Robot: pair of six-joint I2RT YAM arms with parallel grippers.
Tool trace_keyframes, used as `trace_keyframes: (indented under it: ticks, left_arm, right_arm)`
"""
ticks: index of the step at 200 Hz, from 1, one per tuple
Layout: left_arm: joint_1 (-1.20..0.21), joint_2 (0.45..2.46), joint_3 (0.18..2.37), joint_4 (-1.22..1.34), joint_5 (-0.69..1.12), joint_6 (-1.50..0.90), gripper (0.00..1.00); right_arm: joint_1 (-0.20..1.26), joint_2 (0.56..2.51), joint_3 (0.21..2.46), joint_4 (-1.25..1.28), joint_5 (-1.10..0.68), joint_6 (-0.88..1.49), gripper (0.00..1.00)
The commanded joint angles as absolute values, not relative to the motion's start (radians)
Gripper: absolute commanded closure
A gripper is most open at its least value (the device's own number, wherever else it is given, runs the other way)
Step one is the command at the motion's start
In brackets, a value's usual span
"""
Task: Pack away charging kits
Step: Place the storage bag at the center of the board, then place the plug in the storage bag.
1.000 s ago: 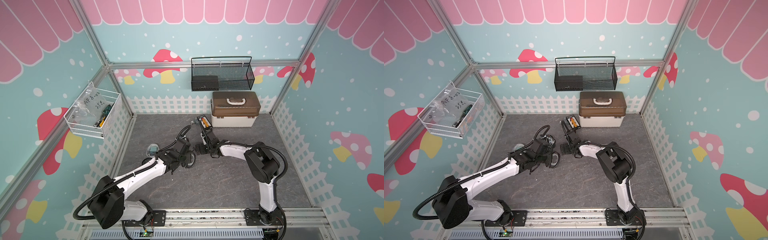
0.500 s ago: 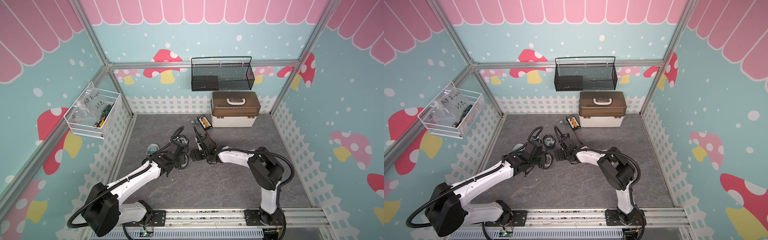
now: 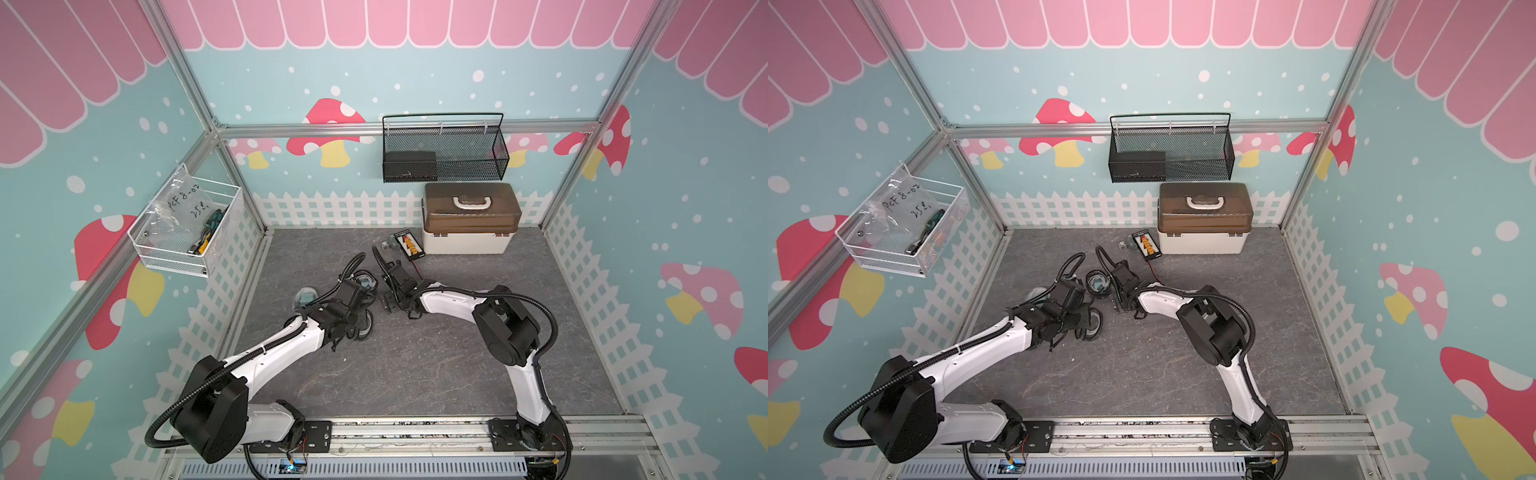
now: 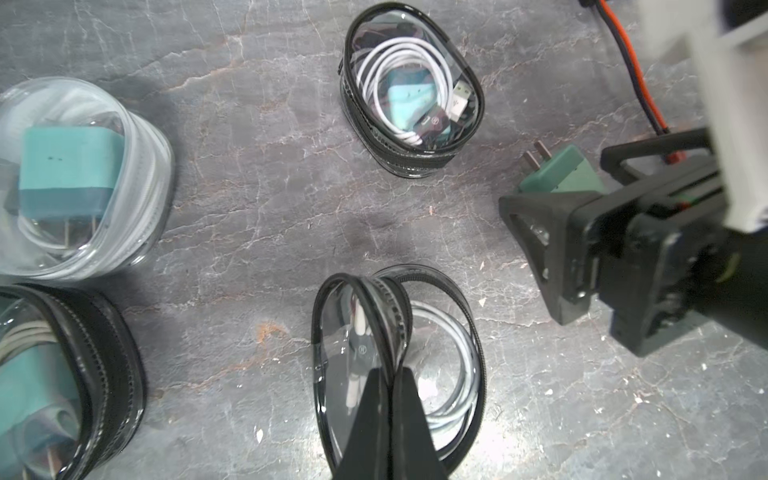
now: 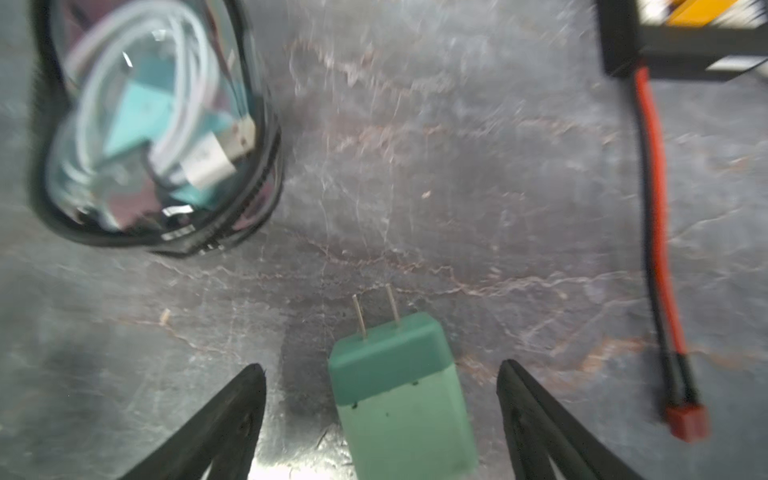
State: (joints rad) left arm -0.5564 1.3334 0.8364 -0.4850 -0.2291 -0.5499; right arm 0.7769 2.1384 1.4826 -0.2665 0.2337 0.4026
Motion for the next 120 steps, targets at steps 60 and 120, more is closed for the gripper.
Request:
trace_keyframes:
  ticks: [60, 120]
  left_arm:
    - [-0.550, 1.370, 0.874, -0.461, -0.165, -0.572, 1.00]
    - [-0.661, 1.493, 1.015, -0.400, -0.153, -0.617, 1.00]
  right_arm:
    - [0.773, 2.057, 1.412, -0.288, 0.234, 0.429, 0.71]
    - [0.779, 1.585, 1.039, -0.117, 0.100, 0.574, 0.81]
